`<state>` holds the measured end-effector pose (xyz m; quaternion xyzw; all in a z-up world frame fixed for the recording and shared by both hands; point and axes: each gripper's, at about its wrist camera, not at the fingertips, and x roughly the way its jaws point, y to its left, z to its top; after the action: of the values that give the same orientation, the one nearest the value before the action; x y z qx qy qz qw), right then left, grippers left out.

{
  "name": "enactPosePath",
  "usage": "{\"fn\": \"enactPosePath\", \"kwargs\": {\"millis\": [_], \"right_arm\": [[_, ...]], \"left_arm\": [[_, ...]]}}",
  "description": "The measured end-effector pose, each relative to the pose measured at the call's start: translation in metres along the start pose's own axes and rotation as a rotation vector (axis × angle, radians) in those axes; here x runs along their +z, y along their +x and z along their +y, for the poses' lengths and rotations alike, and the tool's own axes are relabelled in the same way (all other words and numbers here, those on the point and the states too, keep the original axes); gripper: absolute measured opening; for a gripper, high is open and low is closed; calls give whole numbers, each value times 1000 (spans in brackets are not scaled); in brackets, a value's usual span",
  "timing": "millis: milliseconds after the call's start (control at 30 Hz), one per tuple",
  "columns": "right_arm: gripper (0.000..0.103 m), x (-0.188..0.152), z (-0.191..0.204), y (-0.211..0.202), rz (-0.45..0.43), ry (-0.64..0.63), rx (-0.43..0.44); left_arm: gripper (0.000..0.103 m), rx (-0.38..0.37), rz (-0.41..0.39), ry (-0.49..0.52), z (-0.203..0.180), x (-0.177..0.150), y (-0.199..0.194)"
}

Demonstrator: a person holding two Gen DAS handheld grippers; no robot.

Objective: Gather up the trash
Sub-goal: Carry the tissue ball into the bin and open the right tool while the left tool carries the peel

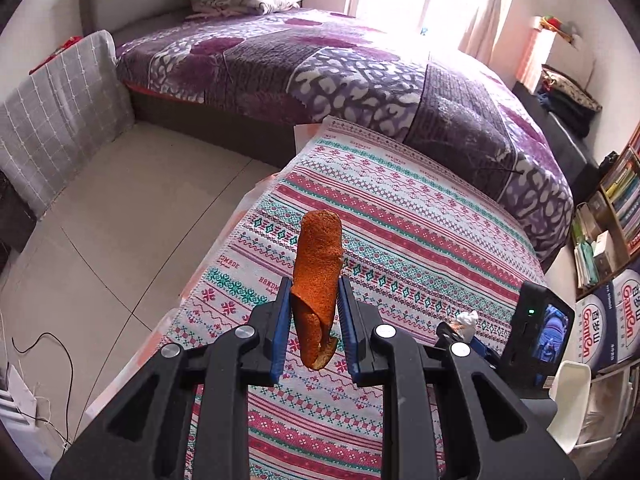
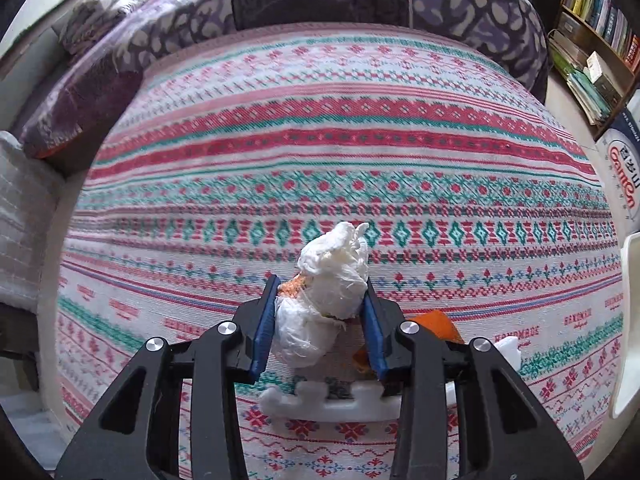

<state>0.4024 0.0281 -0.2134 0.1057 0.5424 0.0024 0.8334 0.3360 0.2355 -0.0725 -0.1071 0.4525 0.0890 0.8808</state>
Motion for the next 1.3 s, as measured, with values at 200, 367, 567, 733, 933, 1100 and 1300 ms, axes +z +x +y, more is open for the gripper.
{"fn": "enactPosePath", "kwargs": {"millis": [200,367,567,733,933,1100,1300], "right_arm": [[36,12,10,-55,-128,-9,144],[36,16,13,-110,-262,-45,140],[36,6,0,-155,-352,-57,76],[36,-10,-20,-173,-370,-64,21],[36,-20,-50,-178,-386,-29,-1],[36,-19,-68,-182,-405,-16,-36],[37,-18,-87,-185,-399,5,-50]], "left_arm": [[23,22,-55,-26,3,2,-12],[23,72,-142,-21,-5,-1,-31],[23,128,-241,15,-23,-11,-56],[23,114,-271,52,-43,-22,-67],[23,97,-267,117,-73,-41,-66],[23,77,-266,166,-97,-52,-63],[23,53,-285,198,-121,-59,-67]]}}
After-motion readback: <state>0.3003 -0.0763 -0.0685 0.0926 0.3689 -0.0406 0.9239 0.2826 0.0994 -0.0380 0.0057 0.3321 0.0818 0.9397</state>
